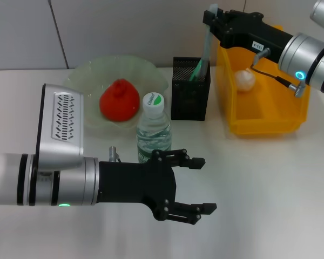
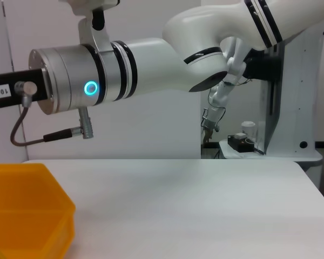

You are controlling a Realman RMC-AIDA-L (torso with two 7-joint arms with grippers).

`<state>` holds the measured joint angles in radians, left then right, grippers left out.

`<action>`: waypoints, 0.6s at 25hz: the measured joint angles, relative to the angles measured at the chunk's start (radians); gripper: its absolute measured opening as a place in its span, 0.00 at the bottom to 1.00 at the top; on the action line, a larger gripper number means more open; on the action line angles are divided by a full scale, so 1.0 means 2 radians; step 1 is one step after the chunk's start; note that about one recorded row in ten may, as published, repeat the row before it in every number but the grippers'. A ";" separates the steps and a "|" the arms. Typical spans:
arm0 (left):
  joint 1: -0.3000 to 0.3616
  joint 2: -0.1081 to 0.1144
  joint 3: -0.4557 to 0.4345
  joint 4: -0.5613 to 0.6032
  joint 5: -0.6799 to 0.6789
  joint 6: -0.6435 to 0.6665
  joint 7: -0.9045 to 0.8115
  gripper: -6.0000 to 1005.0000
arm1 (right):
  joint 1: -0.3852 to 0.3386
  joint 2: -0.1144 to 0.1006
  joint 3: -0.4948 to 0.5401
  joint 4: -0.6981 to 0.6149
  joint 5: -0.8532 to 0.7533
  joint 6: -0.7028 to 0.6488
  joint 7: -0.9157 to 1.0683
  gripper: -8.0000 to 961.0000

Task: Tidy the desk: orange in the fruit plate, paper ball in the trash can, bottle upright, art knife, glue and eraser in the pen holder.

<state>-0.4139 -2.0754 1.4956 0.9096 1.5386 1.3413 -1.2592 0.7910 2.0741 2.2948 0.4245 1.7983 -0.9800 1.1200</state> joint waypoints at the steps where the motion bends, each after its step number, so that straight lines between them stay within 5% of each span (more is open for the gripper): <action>1: 0.000 0.000 0.000 0.000 0.000 0.000 0.000 0.85 | 0.000 0.000 0.000 -0.001 0.000 -0.001 0.000 0.16; 15: -0.001 0.000 0.000 -0.001 -0.001 0.001 0.001 0.85 | 0.006 0.001 -0.009 -0.002 0.001 0.005 -0.002 0.16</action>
<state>-0.4164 -2.0754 1.4966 0.9080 1.5369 1.3428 -1.2573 0.8022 2.0768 2.2776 0.4209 1.7999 -0.9710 1.1151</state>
